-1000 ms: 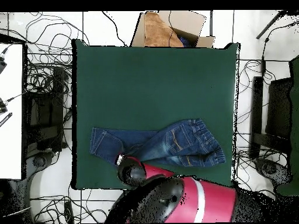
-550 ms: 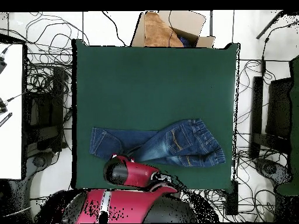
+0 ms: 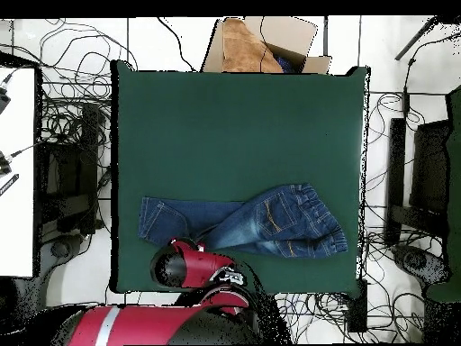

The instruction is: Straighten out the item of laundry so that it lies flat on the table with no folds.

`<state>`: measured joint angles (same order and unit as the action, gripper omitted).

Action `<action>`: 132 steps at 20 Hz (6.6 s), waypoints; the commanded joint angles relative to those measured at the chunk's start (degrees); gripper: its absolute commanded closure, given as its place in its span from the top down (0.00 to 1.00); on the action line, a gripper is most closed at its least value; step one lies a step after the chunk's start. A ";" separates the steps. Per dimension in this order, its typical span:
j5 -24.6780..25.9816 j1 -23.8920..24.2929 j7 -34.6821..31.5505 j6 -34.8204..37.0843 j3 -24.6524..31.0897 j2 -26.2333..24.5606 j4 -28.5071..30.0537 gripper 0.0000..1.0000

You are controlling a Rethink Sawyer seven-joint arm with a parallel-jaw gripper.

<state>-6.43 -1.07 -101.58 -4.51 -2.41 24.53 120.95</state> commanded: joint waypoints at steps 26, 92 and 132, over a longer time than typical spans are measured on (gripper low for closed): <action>0.37 -0.79 -9.13 -11.13 -0.92 -13.21 -15.97 0.00; -3.92 18.30 -9.87 7.57 12.16 17.05 -7.38 0.00; -23.50 6.94 -11.70 -5.93 6.84 11.65 -13.80 0.00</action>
<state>-25.55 6.51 -101.58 -13.81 5.90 35.07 110.92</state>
